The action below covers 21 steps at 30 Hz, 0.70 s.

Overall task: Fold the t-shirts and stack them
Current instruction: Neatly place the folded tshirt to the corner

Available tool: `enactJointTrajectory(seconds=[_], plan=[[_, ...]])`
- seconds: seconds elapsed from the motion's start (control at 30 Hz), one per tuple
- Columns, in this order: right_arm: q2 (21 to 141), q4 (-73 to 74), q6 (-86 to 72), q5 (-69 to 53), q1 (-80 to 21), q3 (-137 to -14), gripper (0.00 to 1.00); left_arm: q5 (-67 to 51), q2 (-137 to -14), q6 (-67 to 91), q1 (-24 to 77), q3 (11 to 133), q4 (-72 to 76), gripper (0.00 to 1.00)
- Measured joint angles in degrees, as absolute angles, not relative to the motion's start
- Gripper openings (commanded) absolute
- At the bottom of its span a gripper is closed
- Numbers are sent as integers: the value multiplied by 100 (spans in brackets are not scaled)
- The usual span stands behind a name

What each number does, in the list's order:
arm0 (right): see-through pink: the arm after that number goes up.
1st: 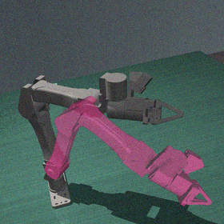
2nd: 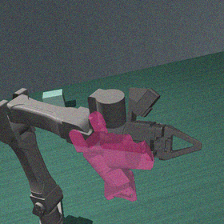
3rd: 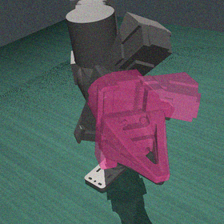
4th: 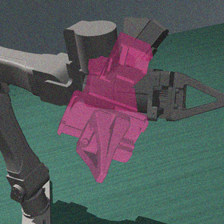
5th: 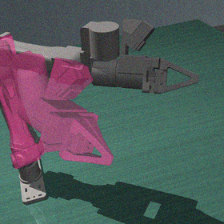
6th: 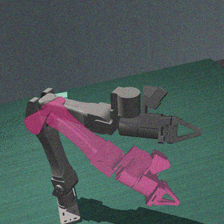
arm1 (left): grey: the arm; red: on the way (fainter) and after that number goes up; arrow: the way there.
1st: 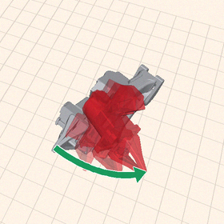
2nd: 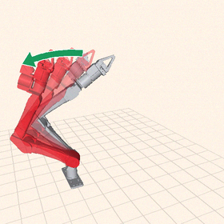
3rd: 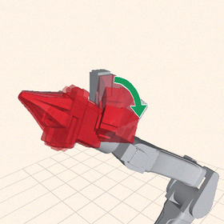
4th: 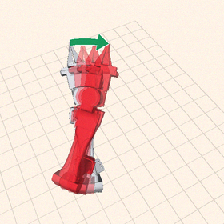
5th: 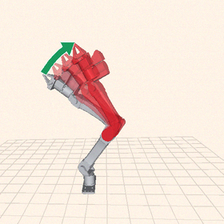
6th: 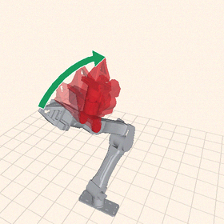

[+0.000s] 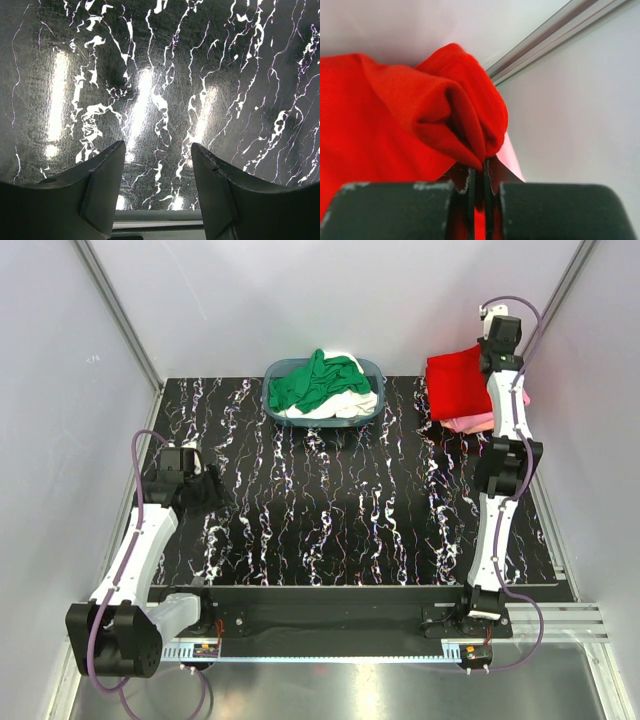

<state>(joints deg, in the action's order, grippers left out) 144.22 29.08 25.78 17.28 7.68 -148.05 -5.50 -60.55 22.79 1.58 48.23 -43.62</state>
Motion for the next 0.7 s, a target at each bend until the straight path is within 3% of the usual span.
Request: enactJointTrajectory(seconds=[0.23,0.3,0.37,0.4,0.5,0.7], plan=[[14820,1898,2869,2123,849,-14816,1,-508,-6139,2292,169,4823,-4366,60],[14936,1597,2886,2224,908,-14822,5,-495,-6152,2292,169,4823,-4366,60],[15071,1269,2893,2340,976,-14822,20,-486,-6189,2292,169,4823,-4368,60],[15135,1094,2899,2390,1015,-14816,46,-482,-6206,2292,169,4823,-4368,60],[15308,550,2797,2663,1144,-14796,100,-469,-6226,2292,178,4823,-4370,60],[15299,82,2292,2847,1483,-14577,100,-469,-6226,2292,183,4823,-4366,60]])
